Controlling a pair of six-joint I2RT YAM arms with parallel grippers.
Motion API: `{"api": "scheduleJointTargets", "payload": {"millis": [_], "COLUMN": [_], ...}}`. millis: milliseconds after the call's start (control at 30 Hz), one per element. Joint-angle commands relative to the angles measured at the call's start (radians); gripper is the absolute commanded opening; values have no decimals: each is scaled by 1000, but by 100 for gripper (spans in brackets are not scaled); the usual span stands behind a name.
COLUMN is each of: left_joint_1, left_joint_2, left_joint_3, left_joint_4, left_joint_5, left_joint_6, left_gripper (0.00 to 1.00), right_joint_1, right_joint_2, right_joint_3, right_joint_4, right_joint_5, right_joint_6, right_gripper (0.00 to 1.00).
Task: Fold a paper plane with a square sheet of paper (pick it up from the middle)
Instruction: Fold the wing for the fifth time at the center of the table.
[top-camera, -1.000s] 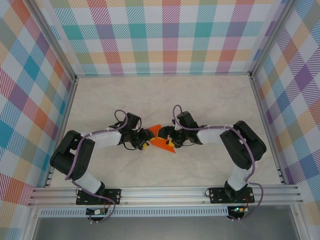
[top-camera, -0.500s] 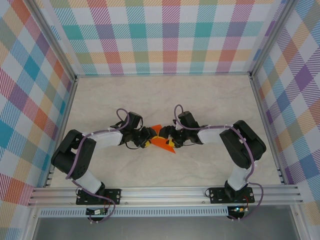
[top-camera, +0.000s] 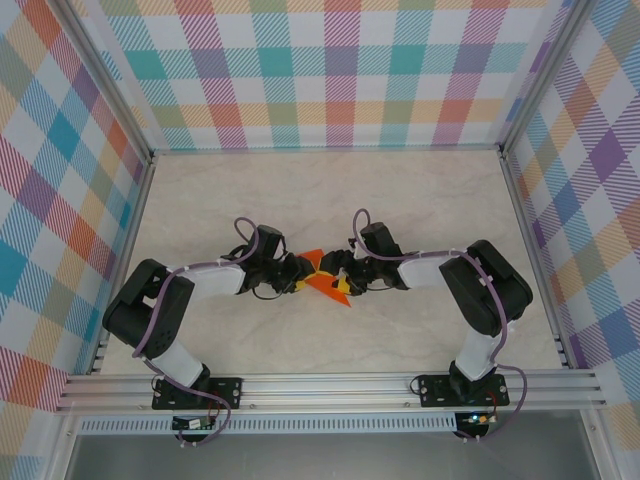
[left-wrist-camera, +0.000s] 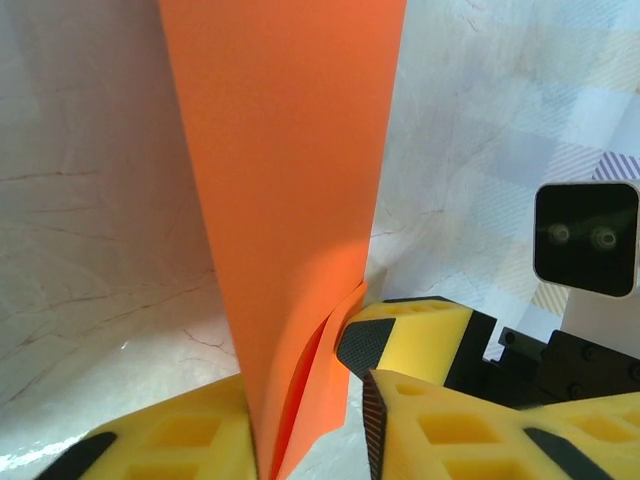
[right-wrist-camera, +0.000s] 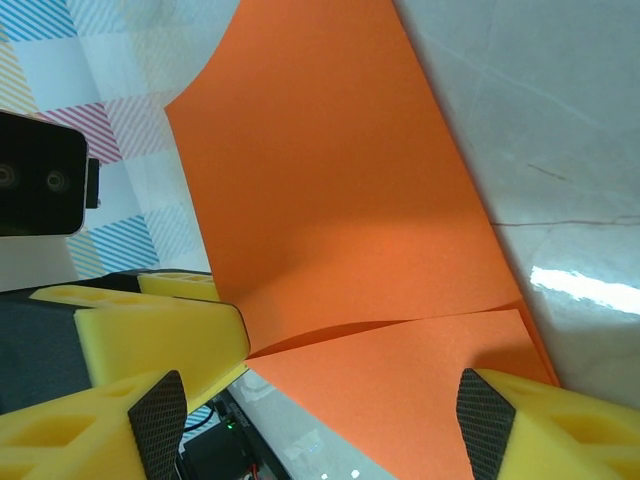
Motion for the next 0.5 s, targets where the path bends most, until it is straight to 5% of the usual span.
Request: {"api": "scheduleJointTargets", "payload": {"millis": [0,267,467], "left_joint_1": [-24,-30,-33], "left_joint_2": [7,15,3], "left_joint_3": [-16,1,33], "left_joint_4": [18,-18,-98], "left_joint_5": [32,29,8], "left_joint_6": [12,10,-7], "left_gripper": [25,6,0], "right_joint_1": [-6,-15,-10], "right_joint_2": [30,-14,-151], "right_joint_3": [-7,-5,15], "right_joint_4": [46,32,-121], "right_joint_5": [-14,-9,130], "right_joint_6": [16,-43,-357], "right_gripper": [75,79,92]}}
